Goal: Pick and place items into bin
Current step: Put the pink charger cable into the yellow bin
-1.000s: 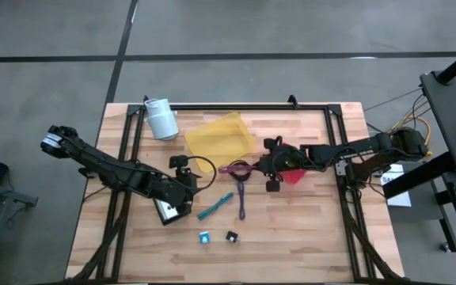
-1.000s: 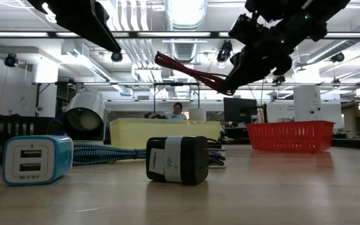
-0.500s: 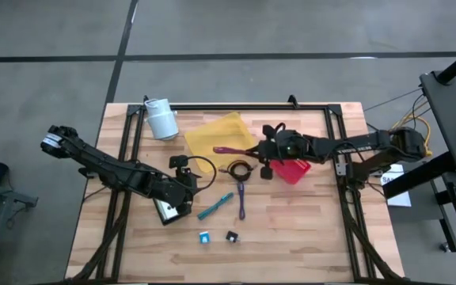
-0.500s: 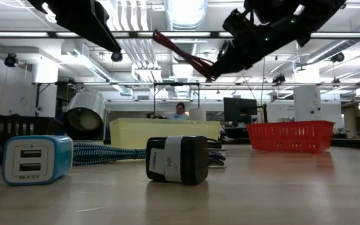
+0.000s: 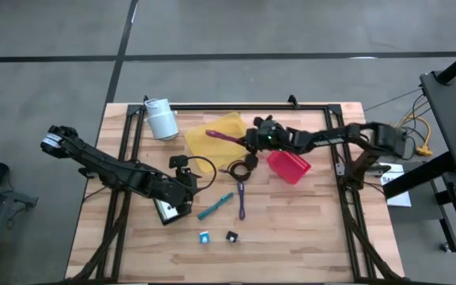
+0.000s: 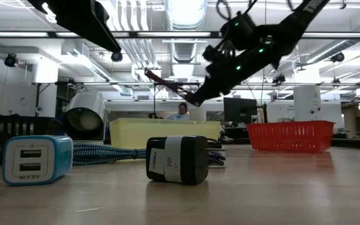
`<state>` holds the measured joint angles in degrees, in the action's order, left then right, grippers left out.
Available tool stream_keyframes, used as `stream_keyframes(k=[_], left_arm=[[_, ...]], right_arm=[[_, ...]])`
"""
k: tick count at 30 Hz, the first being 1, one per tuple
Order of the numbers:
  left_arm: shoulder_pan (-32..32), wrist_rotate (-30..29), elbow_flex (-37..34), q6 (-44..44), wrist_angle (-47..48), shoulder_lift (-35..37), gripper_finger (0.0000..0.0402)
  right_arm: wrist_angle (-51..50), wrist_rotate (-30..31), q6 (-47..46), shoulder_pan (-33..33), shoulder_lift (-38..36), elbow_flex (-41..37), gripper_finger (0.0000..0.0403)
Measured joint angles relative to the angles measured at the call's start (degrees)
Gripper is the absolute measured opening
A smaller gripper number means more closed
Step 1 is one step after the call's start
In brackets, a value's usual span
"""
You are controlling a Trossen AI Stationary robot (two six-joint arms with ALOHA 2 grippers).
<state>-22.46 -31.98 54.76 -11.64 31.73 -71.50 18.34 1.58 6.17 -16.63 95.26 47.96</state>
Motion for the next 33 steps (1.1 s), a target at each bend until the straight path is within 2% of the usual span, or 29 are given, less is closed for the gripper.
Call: stream_keyframes(k=[3,8,20,28,33], left_arm=[[0.0,0.02,0.0,0.0,0.02,0.0,0.0169],[0.0,0.03,0.0,-0.03,0.28,0.0,0.0169],[0.0,0.04,-0.02,-0.07,0.22,0.0,0.0169],[-0.02,0.02,-0.02,-0.04,0.2,0.0,0.0169],[0.0,0.03,-0.04,-0.04,0.2,0.0,0.0169]], right_arm=[[-2.69,0.02,-2.39,-1.78,3.31,3.54,0.0027],[-12.66,0.1,-2.4,-4.2,6.69,9.7,0.0027],[-34.42,0.07,1.79,-6.44,7.76,20.52,0.0027],[-34.15,-0.13,20.97,-6.66,7.74,22.07,0.0027],[-34.2,-0.13,38.18,-6.68,7.72,22.15,0.0027]])
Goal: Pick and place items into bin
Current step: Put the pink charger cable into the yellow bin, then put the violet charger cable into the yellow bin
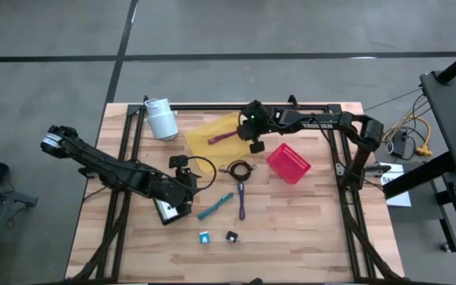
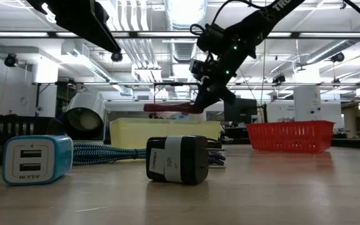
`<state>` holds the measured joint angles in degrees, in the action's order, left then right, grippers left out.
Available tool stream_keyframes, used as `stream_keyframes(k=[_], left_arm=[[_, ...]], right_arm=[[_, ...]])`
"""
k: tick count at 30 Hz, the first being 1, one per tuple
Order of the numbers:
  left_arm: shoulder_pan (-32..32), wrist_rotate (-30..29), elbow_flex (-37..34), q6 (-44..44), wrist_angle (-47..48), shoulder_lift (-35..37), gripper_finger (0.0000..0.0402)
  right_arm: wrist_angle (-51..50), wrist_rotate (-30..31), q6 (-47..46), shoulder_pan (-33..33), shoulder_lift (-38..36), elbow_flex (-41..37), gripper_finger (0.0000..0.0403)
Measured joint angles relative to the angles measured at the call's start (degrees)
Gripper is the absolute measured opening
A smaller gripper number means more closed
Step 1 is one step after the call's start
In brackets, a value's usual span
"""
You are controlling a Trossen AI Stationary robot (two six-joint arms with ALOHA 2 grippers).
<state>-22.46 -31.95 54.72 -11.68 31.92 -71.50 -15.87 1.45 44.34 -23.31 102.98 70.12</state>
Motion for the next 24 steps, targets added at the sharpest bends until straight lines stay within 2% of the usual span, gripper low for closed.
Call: stream_keyframes(k=[3,7,12,24], left_arm=[[0.0,0.0,0.0,0.0,-0.02,0.0,0.0169],[0.0,0.0,0.0,-0.02,-0.02,0.0,0.0169],[-0.01,0.0,-0.02,-0.04,-0.02,0.0,0.0169],[0.0,-0.02,-0.02,-0.08,-0.04,0.0,0.0169]], right_arm=[[0.61,0.0,6.38,0.0,0.06,-0.01,0.0027],[3.06,0.01,7.06,-0.22,0.15,-0.05,0.0027],[4.94,0.07,3.51,-0.26,0.28,-0.07,0.0043],[5.5,0.22,-0.63,-0.23,0.16,-0.1,0.0116]])
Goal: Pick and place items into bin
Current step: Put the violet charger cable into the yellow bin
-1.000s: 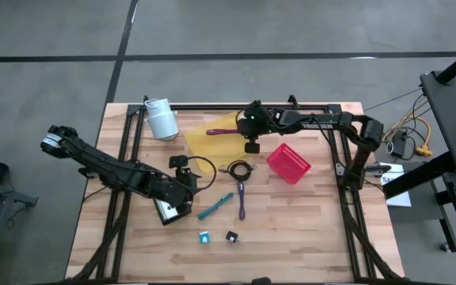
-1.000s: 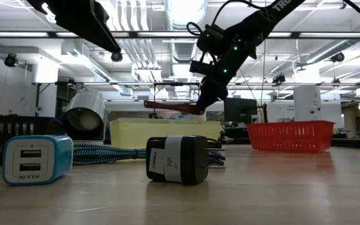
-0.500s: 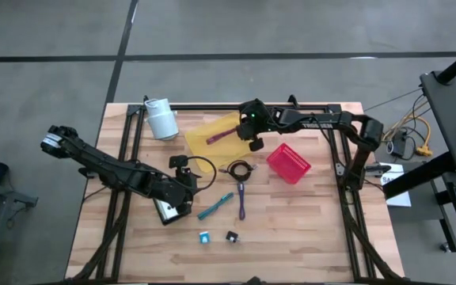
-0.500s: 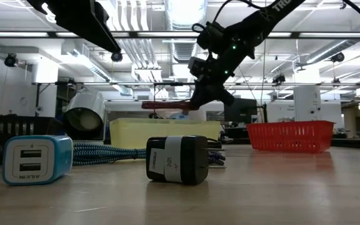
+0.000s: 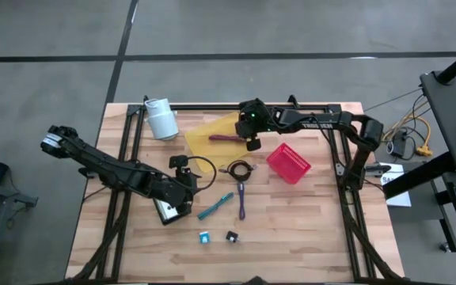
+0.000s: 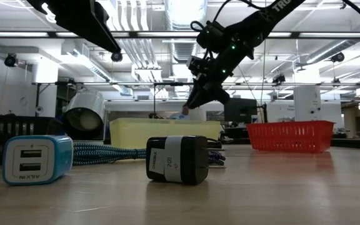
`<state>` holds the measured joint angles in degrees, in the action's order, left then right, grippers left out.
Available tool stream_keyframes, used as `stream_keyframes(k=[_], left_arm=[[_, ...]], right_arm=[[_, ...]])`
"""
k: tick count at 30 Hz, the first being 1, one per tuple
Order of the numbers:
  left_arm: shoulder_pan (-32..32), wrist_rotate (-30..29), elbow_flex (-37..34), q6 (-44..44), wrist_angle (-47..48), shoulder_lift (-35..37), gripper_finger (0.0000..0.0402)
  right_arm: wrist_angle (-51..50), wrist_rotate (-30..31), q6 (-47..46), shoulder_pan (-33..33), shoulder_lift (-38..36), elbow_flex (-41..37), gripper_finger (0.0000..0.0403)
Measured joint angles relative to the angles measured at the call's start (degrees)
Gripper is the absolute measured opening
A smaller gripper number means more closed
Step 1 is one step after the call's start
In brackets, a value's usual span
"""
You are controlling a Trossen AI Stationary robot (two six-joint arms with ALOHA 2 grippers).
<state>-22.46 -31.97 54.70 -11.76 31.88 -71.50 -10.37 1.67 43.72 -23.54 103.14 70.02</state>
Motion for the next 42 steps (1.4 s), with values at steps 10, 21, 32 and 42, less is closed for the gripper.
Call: stream_keyframes(k=[10,21,32,42], left_arm=[[0.0,0.02,0.0,-0.08,-0.02,0.0,0.0169],[-0.02,0.0,0.0,-0.05,-0.28,0.0,0.0169],[-0.01,0.02,0.0,-0.05,-0.2,0.0,0.0169],[-0.01,0.01,0.0,-0.05,-0.18,0.0,0.0169]], right_arm=[[-8.49,-3.4,-13.64,1.09,-3.68,-0.02,0.013],[-19.86,-52.54,-7.04,3.87,-7.99,-1.61,0.0113],[-10.42,-42.53,1.51,15.58,-7.92,-11.85,0.0109],[4.98,-28.46,1.04,23.21,-7.94,-17.0,0.0139]])
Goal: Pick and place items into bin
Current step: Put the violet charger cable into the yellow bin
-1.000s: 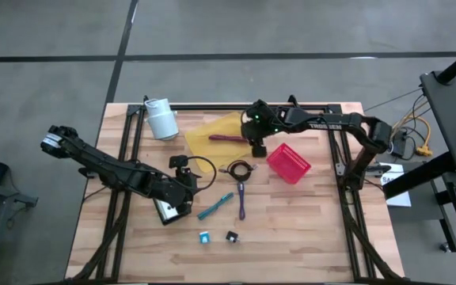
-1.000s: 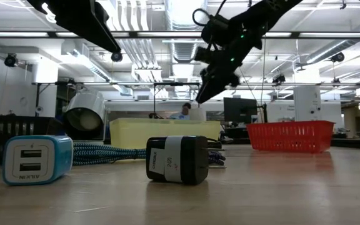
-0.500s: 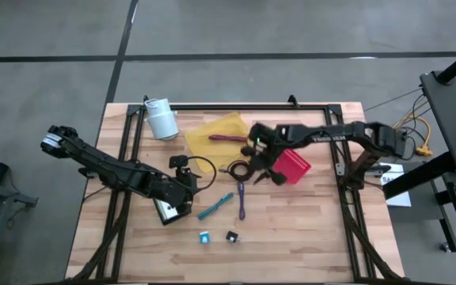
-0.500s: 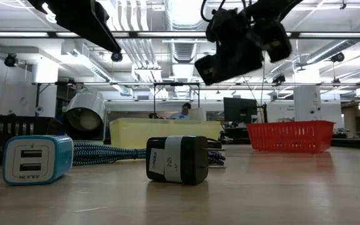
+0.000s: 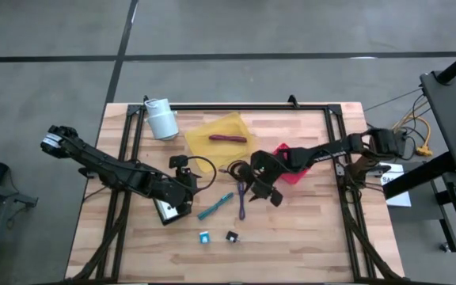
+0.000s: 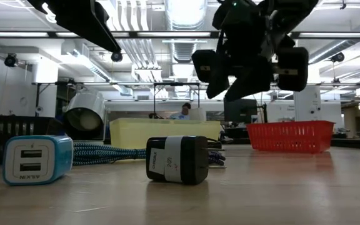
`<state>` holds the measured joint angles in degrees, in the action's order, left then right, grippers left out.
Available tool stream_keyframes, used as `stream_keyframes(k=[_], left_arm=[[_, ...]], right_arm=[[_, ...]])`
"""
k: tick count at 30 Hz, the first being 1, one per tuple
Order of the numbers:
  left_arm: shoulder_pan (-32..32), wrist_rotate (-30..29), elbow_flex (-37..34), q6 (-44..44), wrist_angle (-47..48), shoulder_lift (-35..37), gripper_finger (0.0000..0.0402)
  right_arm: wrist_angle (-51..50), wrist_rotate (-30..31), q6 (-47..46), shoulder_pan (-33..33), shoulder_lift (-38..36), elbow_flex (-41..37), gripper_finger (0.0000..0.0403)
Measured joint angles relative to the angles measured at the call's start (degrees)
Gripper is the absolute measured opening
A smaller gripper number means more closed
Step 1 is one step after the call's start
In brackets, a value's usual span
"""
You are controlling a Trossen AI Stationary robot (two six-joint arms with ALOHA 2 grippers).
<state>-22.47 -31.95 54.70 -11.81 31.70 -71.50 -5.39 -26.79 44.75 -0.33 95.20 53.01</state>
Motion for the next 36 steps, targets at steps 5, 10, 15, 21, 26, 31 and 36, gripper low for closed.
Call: stream_keyframes(k=[5,10,15,21,26,31,36], left_arm=[[0.0,0.0,-0.04,0.0,0.06,0.0,0.0169],[0.01,0.0,-0.04,0.02,0.16,0.0,0.0169],[0.0,0.01,-0.07,0.0,-0.04,-0.02,0.0169],[0.0,0.01,-0.07,0.0,-0.26,-0.02,0.0169],[0.0,0.0,-0.07,0.04,-0.72,-0.02,0.0169],[-0.01,0.03,-0.11,0.04,-1.02,-0.02,0.0169],[0.0,0.01,-0.45,0.04,-0.8,-0.02,0.0169]], right_arm=[[0.67,-0.04,0.71,2.78,1.4,0.0,0.0175],[4.29,-0.15,1.62,5.37,5.39,0.33,0.0196],[4.29,-0.15,1.97,5.68,8.35,1.4,0.0198],[4.25,-0.22,1.81,5.71,11.93,3.46,0.0195],[3.29,-0.22,0.88,5.69,15.65,5.97,0.0189],[-1.76,-0.23,0.24,5.33,18.85,10.04,0.0183],[-10.86,-1.16,0.24,5.15,22.5,15.92,0.0172]])
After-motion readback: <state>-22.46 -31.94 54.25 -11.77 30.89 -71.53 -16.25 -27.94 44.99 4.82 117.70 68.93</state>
